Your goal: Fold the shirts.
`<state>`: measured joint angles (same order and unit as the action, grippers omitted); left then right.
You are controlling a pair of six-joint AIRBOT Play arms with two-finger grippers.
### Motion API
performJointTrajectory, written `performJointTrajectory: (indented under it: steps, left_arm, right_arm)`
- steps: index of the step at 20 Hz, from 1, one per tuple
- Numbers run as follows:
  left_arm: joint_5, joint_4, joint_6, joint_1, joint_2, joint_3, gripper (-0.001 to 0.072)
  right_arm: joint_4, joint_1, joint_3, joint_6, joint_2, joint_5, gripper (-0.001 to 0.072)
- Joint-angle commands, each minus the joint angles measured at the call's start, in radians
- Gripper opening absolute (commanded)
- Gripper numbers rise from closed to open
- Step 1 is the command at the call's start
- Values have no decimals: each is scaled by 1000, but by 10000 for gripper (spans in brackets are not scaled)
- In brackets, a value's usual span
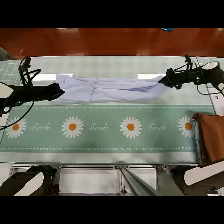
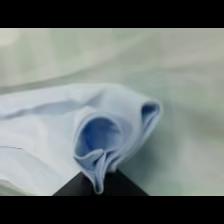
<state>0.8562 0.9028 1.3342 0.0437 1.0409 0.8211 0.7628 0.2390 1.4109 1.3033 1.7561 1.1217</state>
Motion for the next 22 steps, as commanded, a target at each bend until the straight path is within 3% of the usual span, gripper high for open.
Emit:
performJointTrajectory:
  steps: [1,5,9,16,22]
  left_arm:
    - [-10,-32,-48,-52,2,0,18]
    - [-134,-43,-47,-253,103,76,17]
    - [-126,-43,-24,-446,378,373,17]
    - [194,-43,105,-721,912,1014,17]
    - [253,-66,186,-886,1105,1190,17]
  right_arm:
    - [212,8,-4,42,-177,56,27]
    - [276,9,-74,50,-455,112,27]
    - [277,9,-158,77,-696,157,27]
    - [274,8,-212,155,-917,225,27]
    - [240,8,-212,162,-928,248,27]
